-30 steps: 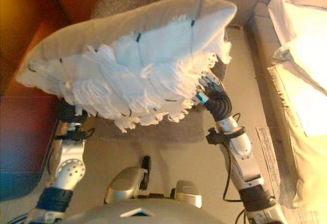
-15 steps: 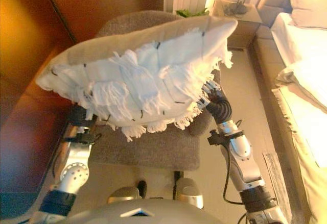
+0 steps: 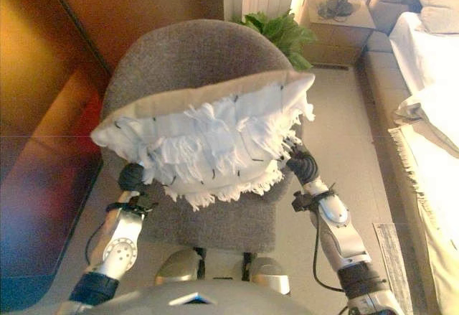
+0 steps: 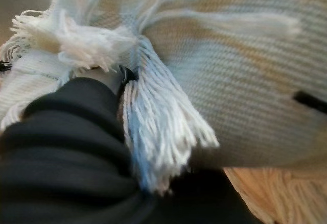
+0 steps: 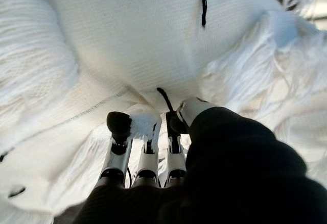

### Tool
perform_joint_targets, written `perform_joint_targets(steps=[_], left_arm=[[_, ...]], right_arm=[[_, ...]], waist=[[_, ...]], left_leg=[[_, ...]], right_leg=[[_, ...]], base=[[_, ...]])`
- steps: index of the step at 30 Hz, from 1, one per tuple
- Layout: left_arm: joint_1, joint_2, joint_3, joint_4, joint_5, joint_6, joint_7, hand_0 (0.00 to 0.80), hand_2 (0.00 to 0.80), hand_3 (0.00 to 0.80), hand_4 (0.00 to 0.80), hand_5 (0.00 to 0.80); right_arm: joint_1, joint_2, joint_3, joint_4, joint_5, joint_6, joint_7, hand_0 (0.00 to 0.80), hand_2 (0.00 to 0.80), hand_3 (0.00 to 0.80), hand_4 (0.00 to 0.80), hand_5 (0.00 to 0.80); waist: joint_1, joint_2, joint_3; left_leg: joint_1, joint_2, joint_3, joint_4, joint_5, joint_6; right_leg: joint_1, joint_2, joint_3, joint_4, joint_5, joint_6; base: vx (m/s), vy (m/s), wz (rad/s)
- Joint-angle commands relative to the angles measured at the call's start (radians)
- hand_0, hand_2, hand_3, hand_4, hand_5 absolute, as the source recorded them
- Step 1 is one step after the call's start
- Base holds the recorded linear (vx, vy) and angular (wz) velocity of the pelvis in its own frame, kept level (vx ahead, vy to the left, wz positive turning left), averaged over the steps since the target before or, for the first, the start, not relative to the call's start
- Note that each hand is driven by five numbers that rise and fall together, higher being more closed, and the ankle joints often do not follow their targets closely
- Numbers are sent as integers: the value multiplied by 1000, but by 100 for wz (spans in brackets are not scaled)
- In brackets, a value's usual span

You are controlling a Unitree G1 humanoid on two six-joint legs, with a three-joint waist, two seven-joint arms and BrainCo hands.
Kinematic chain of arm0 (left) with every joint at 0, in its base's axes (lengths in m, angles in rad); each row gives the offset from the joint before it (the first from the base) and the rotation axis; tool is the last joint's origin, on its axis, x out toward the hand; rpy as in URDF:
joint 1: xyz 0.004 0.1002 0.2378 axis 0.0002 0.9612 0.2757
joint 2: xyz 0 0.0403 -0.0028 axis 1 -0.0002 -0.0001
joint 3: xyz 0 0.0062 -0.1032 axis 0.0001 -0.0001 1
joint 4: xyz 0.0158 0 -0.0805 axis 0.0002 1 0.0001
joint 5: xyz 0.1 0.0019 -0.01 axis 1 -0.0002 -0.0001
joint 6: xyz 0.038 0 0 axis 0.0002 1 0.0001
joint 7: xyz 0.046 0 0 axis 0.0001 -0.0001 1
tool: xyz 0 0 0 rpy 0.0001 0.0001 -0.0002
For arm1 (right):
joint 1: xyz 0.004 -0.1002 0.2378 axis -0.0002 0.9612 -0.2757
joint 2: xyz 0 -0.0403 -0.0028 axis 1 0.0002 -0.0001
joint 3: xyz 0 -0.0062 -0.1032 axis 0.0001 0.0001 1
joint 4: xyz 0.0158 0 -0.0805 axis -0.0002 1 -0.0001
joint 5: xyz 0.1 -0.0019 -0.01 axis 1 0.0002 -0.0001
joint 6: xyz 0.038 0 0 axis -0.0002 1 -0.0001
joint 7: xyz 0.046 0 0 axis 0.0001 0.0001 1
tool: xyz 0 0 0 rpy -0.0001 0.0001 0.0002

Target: Pick up the cushion and take it to the sofa

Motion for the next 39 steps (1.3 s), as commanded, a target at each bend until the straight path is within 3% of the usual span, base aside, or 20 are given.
perform_joint_targets(steps=[1,6,11,22,25,29,33,36,37,38,39], left_arm=[[-126,-4,-35,-10,120,-6,-48,800,800,800,800,800],[-194,-5,-43,108,146,-17,-26,800,800,800,800,800],[-294,-44,-65,279,172,58,81,800,800,800,800,800],[-425,-84,-104,405,214,73,99,800,800,800,800,800],[-476,-87,-111,496,209,92,87,800,800,800,800,800],[-582,-95,-141,628,168,196,85,800,800,800,800,800],[-677,-108,-133,780,112,256,110,800,800,800,800,800],[-699,-115,-127,832,114,286,124,555,555,555,555,555],[-701,-117,-129,843,108,303,121,342,342,342,342,342],[-702,-118,-129,855,108,328,117,0,0,0,0,0],[-710,-115,-132,868,110,331,117,0,0,0,0,0]], right_arm=[[-60,65,59,-75,16,-2,39,800,800,800,800,800],[-103,87,102,37,19,-17,23,800,800,800,800,800],[-216,143,138,200,54,56,-35,800,800,800,800,800],[-387,175,146,335,59,87,-181,800,800,800,800,800],[-435,171,149,385,78,146,-217,800,800,800,800,800],[-539,203,145,576,199,244,-249,800,800,800,800,800],[-646,241,116,797,284,335,-179,800,800,800,800,800],[-690,244,106,882,282,377,-181,800,800,800,800,800],[-698,243,103,901,278,385,-181,800,800,800,800,800],[-710,239,96,925,267,399,-171,800,800,800,800,800],[-728,231,96,942,266,412,-166,800,800,800,800,800]], waist=[[1,-34,-53],[2,-30,-42],[8,-26,-31],[7,-14,6],[-1,-11,9],[-4,-6,-1],[-3,0,-15],[1,3,-39],[1,4,-44],[3,6,-49],[4,9,-52]], left_leg=[[85,-9,11,-48,-49,-9],[92,-7,38,-57,-59,-4],[107,-13,44,-72,-63,3],[94,-17,48,-71,-73,10],[106,-15,57,-73,-75,9],[121,-13,62,-77,-77,9],[145,-11,61,-88,-77,7],[170,-10,58,-94,-77,3],[174,-10,57,-95,-78,2],[178,-9,56,-95,-79,1],[178,-10,55,-95,-79,-1]], right_leg=[[16,-43,22,0,-28,60],[7,-54,8,0,-25,68],[9,-60,4,0,-24,76],[-9,-65,22,0,-17,82],[-1,-62,35,0,-17,83],[7,-57,48,0,-19,84],[27,-52,47,0,-25,84],[49,-49,42,0,-30,85],[53,-49,41,0,-31,85],[56,-49,39,0,-32,85],[56,-49,38,0,-31,85]], base=[[195,61,11],[97,48,14],[83,29,5],[6,3,0],[55,28,1],[58,10,-8],[92,4,-5],[161,-2,-3],[115,7,-1],[76,14,0],[50,21,2]])
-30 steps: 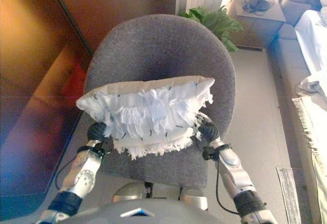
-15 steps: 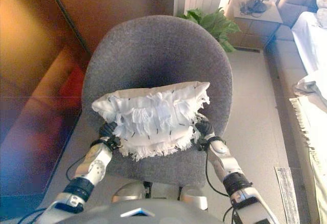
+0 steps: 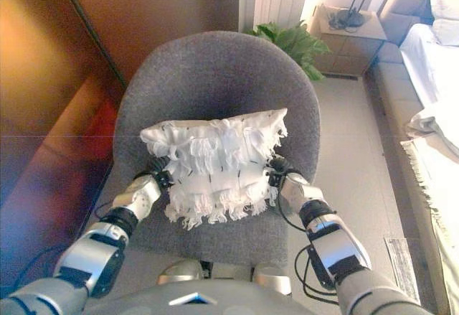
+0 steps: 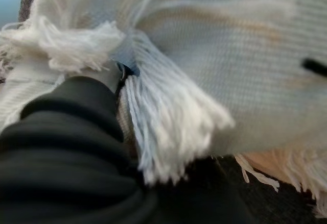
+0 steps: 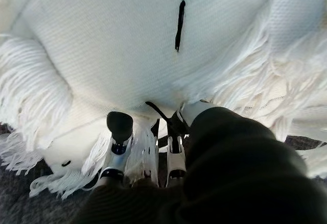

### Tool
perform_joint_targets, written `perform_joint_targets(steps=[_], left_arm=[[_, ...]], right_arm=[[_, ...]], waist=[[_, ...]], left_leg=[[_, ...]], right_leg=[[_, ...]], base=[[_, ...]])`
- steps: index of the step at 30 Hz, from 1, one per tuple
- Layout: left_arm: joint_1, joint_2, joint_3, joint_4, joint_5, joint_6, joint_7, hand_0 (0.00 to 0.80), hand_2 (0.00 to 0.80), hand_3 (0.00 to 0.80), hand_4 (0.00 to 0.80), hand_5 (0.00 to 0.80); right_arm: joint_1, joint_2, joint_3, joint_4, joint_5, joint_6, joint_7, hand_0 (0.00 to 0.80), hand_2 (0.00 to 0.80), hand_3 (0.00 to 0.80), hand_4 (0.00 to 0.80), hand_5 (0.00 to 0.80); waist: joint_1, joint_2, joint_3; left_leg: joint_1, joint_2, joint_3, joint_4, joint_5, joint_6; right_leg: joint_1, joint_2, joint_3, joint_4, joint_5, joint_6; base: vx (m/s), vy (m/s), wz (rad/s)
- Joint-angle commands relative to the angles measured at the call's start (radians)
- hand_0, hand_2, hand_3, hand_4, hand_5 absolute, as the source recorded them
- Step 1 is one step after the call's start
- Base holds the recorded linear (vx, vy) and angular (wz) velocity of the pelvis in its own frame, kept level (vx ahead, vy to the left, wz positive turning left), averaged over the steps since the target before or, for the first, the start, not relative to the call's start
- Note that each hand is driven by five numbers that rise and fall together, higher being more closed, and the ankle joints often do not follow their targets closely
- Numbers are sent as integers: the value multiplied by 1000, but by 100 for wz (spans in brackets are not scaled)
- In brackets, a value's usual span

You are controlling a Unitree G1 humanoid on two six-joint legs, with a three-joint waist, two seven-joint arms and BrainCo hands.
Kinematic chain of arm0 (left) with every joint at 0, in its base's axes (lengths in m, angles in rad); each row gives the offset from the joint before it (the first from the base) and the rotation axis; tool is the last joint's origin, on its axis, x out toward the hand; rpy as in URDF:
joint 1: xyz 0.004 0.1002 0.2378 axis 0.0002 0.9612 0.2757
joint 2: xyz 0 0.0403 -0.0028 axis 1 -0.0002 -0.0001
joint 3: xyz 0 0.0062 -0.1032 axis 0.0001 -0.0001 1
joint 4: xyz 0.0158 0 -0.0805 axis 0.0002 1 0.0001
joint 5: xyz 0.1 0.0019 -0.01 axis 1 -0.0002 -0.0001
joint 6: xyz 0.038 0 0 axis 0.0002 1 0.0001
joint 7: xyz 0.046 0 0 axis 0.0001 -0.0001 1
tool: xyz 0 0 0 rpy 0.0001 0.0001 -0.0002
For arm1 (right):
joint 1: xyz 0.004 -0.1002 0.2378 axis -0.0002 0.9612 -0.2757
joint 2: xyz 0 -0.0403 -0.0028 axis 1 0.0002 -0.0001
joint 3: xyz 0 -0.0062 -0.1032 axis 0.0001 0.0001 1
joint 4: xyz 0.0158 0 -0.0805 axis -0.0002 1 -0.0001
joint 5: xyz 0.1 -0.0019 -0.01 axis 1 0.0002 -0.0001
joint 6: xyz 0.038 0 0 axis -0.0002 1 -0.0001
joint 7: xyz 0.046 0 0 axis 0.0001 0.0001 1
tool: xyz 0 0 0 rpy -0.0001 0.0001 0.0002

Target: Pick up the cushion and take it to the sofa

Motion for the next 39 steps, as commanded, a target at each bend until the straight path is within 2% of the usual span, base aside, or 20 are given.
perform_joint_targets(steps=[1,2,3,4,9,18,22,25,28,29,32,36,38,39], left_arm=[[-156,-83,-86,107,-18,14,-27,0,0,0,0,0],[-161,-76,-87,113,-13,15,-27,0,0,0,0,0],[-163,-69,-86,114,-16,20,-24,0,0,0,0,0],[-163,-64,-84,113,-21,24,-19,0,0,0,0,0],[-131,-11,-54,92,-22,24,-3,0,0,0,0,0],[-33,144,71,-15,-4,-12,7,0,0,0,0,0],[-24,183,104,-73,-20,-47,16,0,0,0,0,0],[-1,203,134,-126,-4,-88,33,0,0,0,0,0],[45,204,164,-155,26,-117,44,0,0,0,0,0],[111,200,205,-178,56,-134,30,0,0,0,0,0],[270,167,276,-217,128,-143,4,0,0,0,0,0],[426,112,311,-188,236,-114,-9,0,0,0,0,0],[463,95,321,-137,221,-43,14,0,0,0,0,0],[477,90,331,-95,224,-32,4,0,0,0,0,0]], right_arm=[[-148,30,0,76,14,22,68,800,800,800,800,800],[-163,21,-4,93,-7,21,71,737,737,737,737,737],[-177,7,-2,99,-33,19,79,69,69,69,69,69],[-185,-4,1,99,-50,16,70,0,0,0,0,0],[-185,-81,-20,46,-61,-22,70,0,0,0,0,0],[-84,-258,-121,-204,-92,-85,113,0,0,0,0,0],[-66,-307,-141,-295,-99,-136,121,0,0,0,0,0],[-21,-333,-186,-366,-113,-204,122,0,0,0,0,0],[45,-334,-230,-432,-152,-227,132,0,0,0,0,0],[119,-349,-273,-468,-223,-214,152,0,0,0,0,0],[284,-349,-358,-514,-267,-233,194,0,0,0,0,0],[472,-294,-418,-537,-322,-216,187,0,0,0,0,0],[532,-258,-416,-508,-300,-153,167,0,0,0,0,0],[556,-240,-404,-471,-316,-157,176,0,0,0,0,0]], waist=[[4,17,-46],[5,20,-48],[6,21,-48],[7,22,-49],[13,21,-56],[5,18,-81],[-1,15,-86],[-2,11,-91],[-2,9,-92],[-3,7,-91],[2,4,-87],[3,-5,-71],[-3,-12,-64],[-7,-15,-61]], left_leg=[[46,22,29,6,-105,-24],[47,22,28,6,-105,-25],[49,22,27,6,-106,-25],[50,21,26,6,-106,-26],[70,18,17,6,-113,-28],[102,15,20,6,-132,-30],[105,14,25,6,-137,-31],[104,13,29,6,-142,-29],[101,12,33,6,-145,-26],[97,12,36,6,-146,-24],[88,10,40,6,-143,-19],[76,6,42,6,-136,-11],[72,5,47,6,-133,-8],[71,6,51,6,-133,-8]], right_leg=[[-32,-16,13,2,-5,42],[-30,-16,11,2,-5,42],[-28,-16,10,2,-6,41],[-26,-15,9,2,-7,41],[-4,-15,-5,2,-14,41],[31,-11,-36,2,-35,45],[37,-11,-43,2,-43,45],[39,-11,-53,2,-50,45],[38,-12,-61,2,-54,45],[36,-12,-66,2,-56,44],[31,-10,-69,2,-57,41],[26,-11,-76,2,-53,39],[22,-10,-75,2,-50,38],[22,-9,-75,2,-51,38]], base=[[0,0,0],[30,29,2],[39,31,2],[50,28,1],[59,18,3],[30,16,4],[-6,8,0],[-37,4,1],[-81,-14,1],[-96,-13,-1],[-120,-28,-1],[-119,-53,-1],[-116,-66,-1],[-98,-57,-1]])
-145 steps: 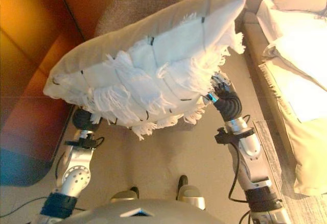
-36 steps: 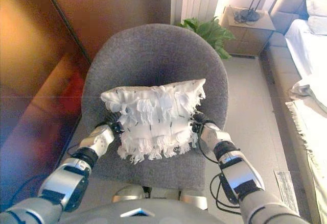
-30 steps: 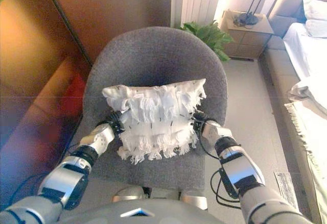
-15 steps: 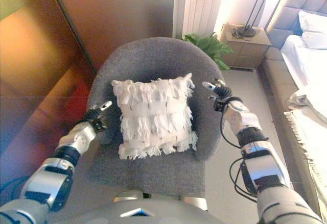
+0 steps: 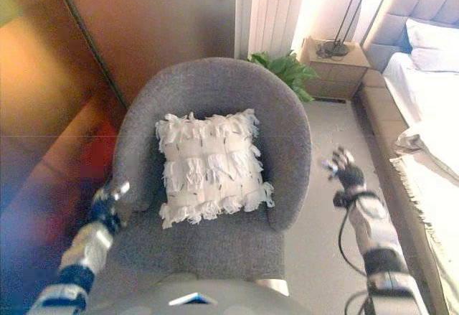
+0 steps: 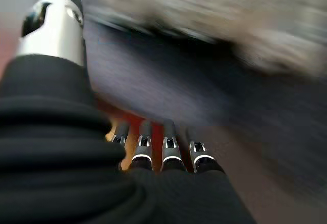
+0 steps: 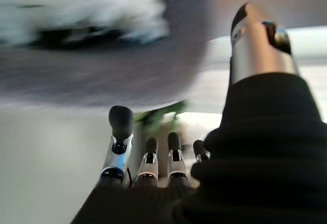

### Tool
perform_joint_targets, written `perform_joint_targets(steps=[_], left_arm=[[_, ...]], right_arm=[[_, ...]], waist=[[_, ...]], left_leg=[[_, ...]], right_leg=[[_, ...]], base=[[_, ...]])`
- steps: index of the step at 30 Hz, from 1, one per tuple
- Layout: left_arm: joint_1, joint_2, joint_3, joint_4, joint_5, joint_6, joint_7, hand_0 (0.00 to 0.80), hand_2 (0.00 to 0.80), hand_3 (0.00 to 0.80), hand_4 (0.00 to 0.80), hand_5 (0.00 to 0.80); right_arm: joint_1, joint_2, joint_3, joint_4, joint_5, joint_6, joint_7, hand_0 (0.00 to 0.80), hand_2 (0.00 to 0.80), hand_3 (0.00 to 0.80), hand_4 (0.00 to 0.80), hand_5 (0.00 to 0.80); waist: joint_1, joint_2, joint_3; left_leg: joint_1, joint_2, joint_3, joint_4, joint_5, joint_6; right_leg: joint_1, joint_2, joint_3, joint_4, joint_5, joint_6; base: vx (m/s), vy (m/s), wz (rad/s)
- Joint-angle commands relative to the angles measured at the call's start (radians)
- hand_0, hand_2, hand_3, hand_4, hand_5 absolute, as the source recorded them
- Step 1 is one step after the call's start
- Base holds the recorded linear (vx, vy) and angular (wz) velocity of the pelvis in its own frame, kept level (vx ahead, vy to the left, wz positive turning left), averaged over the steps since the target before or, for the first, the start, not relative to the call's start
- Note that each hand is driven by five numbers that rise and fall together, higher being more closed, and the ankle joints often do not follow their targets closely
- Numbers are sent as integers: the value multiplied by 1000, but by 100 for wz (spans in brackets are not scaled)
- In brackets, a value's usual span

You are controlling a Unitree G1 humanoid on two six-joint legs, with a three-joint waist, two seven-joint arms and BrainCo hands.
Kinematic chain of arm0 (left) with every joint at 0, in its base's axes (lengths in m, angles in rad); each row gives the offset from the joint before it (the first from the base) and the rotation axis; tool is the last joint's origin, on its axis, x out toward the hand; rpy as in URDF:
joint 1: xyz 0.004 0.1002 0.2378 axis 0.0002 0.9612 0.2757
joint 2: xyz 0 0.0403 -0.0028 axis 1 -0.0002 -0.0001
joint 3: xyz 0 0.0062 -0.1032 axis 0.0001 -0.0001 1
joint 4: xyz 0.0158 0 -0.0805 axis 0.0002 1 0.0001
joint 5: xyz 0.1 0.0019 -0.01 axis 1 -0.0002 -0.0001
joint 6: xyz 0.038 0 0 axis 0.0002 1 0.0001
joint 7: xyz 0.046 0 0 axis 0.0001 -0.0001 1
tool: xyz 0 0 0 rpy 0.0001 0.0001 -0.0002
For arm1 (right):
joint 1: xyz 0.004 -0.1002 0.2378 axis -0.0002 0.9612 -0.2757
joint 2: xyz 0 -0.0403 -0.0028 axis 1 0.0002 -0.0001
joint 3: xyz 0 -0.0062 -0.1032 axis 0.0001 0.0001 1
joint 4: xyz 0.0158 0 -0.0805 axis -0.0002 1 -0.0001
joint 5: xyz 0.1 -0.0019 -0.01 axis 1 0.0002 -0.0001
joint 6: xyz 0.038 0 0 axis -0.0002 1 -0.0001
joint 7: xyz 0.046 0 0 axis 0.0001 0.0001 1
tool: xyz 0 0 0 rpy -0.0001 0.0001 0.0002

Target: Pick up the cushion and take it to the sofa

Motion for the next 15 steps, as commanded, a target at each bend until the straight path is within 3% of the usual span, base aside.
perform_joint_targets(steps=[1,2,4,8,9,13,15], left_arm=[[-36,-10,36,125,34,34,-13,0,0,0,0,0],[-31,-14,34,173,39,50,-17,0,0,0,0,0],[-25,-31,20,297,99,48,-51,0,0,0,0,0],[-50,-86,-27,529,93,141,-116,0,0,0,0,0],[-66,-107,-30,587,105,170,-142,0,0,0,0,0],[-111,-144,-60,662,152,286,-170,0,0,0,0,0],[-129,-157,-82,679,160,292,-170,0,0,0,0,0]], right_arm=[[-19,33,-7,96,-27,-21,14,0,0,0,0,0],[-9,53,5,166,-16,-19,8,0,0,0,0,0],[-1,112,33,373,-71,-84,2,0,0,0,0,0],[-11,200,72,715,-129,-82,-3,0,0,0,0,0],[-22,230,84,772,-142,-53,-9,0,0,0,0,0],[-40,295,143,868,-244,-12,-11,0,0,0,0,0],[-47,307,160,879,-211,20,-27,0,0,0,0,0]], waist=[[13,2,14],[11,0,16],[10,-6,19],[10,-10,22],[8,-11,22],[1,-6,18],[-3,-2,17]], left_leg=[[44,1,68,9,-108,-4],[43,1,70,9,-106,-3],[42,3,74,9,-106,-2],[42,3,73,9,-108,4],[42,3,72,9,-110,6],[41,2,72,9,-115,8],[42,3,70,9,-118,8]], right_leg=[[-20,-12,-44,7,-20,41],[-21,-10,-42,7,-20,39],[-21,-6,-37,7,-22,36],[-23,0,-22,7,-21,29],[-25,2,-15,7,-19,27],[-29,3,0,7,-17,22],[-29,4,6,7,-18,22]], base=[[-97,-58,0],[-106,-70,0],[-93,-72,0],[-70,-63,0],[-60,-60,-1],[-45,-34,-3],[-42,-22,-7]])
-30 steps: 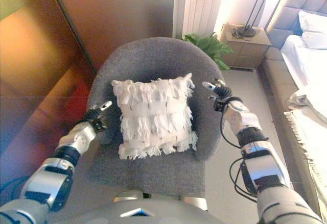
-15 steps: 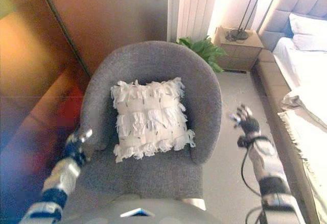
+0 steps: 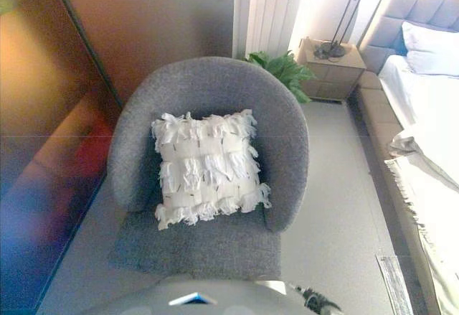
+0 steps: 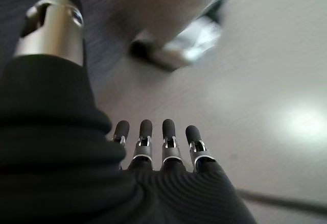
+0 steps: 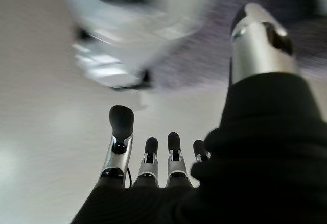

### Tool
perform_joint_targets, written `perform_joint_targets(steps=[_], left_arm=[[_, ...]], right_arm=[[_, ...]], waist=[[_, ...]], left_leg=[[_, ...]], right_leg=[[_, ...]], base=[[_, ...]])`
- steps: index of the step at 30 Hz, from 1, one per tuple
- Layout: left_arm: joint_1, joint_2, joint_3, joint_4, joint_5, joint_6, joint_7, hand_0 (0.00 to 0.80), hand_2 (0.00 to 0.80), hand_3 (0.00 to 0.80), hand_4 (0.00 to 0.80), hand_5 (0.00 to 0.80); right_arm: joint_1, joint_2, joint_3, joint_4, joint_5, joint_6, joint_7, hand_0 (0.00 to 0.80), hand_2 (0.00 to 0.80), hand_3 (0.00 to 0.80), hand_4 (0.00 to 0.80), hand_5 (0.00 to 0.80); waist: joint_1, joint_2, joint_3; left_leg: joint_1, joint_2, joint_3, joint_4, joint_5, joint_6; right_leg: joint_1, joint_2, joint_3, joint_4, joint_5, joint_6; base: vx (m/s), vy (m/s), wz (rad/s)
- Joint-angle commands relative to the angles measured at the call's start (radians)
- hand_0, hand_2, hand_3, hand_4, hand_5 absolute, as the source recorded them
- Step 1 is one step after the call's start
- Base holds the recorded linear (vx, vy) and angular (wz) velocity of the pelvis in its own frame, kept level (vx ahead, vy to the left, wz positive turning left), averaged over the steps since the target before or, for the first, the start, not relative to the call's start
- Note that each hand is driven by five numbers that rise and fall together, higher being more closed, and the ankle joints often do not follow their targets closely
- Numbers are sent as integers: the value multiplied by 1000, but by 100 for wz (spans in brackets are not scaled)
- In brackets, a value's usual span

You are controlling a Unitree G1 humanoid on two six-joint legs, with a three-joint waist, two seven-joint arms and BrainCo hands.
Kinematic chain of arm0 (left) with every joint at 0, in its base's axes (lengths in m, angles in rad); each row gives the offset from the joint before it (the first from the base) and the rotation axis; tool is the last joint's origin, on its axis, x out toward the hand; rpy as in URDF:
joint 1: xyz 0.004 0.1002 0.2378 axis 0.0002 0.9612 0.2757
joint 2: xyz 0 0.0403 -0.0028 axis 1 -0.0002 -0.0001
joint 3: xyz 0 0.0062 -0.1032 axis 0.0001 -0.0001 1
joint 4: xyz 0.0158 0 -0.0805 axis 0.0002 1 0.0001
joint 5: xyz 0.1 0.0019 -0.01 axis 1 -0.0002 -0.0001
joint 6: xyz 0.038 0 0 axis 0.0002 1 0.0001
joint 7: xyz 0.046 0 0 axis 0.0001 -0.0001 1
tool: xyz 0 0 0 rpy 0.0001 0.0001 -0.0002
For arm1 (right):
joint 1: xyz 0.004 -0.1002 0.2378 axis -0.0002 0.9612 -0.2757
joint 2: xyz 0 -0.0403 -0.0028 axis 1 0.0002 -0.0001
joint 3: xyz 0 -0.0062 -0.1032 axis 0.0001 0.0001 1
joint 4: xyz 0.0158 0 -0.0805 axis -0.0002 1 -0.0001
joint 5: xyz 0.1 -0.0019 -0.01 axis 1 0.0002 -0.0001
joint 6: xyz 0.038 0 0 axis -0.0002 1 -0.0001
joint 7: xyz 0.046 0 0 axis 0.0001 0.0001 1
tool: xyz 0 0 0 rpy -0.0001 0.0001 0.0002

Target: Pick up the cushion and take it to the sofa

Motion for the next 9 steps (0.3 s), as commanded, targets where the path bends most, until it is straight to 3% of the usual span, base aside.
perform_joint_targets(steps=[1,9], left_arm=[[-123,-55,-33,81,56,46,-23,0,0,0,0,0],[-132,-74,-99,46,-8,32,3,0,0,0,0,0]], right_arm=[[-119,8,44,34,-6,36,-17,0,0,0,0,0],[-129,18,89,25,2,4,-60,0,0,0,0,0]], waist=[[-4,19,35],[-10,32,33]], left_leg=[[52,-12,20,8,-116,15],[44,-9,22,8,-118,12]], right_leg=[[-4,1,-2,4,-8,28],[-16,4,2,4,-12,29]], base=[[-45,-25,-13],[-53,-22,-8]])
